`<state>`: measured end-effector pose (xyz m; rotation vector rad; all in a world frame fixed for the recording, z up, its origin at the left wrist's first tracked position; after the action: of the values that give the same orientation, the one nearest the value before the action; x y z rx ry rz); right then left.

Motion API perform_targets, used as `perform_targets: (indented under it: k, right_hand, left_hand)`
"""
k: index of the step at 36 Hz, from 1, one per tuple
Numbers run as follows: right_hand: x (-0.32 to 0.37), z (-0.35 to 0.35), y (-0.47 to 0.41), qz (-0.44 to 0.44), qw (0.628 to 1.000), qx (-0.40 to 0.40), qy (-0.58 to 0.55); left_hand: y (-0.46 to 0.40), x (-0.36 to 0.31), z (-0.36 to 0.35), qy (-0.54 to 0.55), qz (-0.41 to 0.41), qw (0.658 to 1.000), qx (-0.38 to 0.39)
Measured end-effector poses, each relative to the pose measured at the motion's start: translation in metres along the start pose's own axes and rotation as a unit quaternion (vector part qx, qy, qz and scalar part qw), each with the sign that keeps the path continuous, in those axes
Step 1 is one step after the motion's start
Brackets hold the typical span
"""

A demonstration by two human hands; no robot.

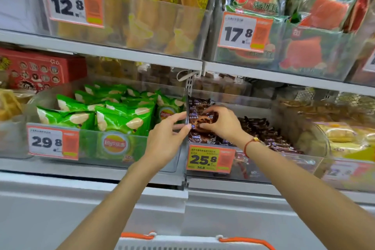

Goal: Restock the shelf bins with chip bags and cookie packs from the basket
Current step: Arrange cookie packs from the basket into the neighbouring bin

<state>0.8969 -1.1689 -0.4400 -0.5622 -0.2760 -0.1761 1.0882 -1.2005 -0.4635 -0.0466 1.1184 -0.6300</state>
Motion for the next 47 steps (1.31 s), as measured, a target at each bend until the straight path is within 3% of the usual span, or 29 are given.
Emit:
perform_targets:
  k: [6,10,15,26,31,38,42,47]
  right_hand:
    - [0.009,0.007,-0.014,0.105,0.981,0.080,0.144]
    - [0.009,0.011,-0.017,0.135,0.976,0.060,0.158]
    - [0.003,0.002,-0.007,0.118,0.985,0.010,0.124]
    - [0.016,0.014,-0.011,0.088,0.973,0.160,0.139]
    - [0.025,0.042,0.013,0.084,0.987,0.102,0.088]
    - [0.058,0.057,0.104,0.160,0.985,0.035,-0.051]
    - [0.066,0.026,0.151,0.158,0.976,0.100,-0.114]
    - [0.060,-0.045,0.199,0.091,0.953,0.249,-0.144]
  left_hand:
    - [-0.003,0.004,-0.002,-0.003,-0.005,1.000,-0.004]
    - [-0.002,0.006,-0.002,0.000,-0.007,1.000,-0.006]
    - [-0.004,0.008,-0.002,-0.005,-0.005,1.000,-0.008]
    - [-0.005,0.005,-0.002,0.019,0.010,1.000,0.009]
    - [-0.001,0.000,0.005,0.029,0.003,0.999,0.033]
    - [0.052,0.013,0.027,-0.020,-0.060,0.996,-0.055]
    - [0.096,0.048,0.036,-0.005,-0.015,0.998,-0.061]
    - [0.142,0.109,0.034,-0.038,0.060,0.997,-0.007]
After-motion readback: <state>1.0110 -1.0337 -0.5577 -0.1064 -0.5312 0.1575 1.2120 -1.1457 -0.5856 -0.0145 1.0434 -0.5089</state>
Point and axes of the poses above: each hand's wrist, its own y-axis away from the middle knuckle, its own z-axis out of the back of the hand, x = y × z, the point moved 2 cm from there along -y, towards the middle knuckle, and after that the axes turned 8 degrees about z, right-handed, at the moved point
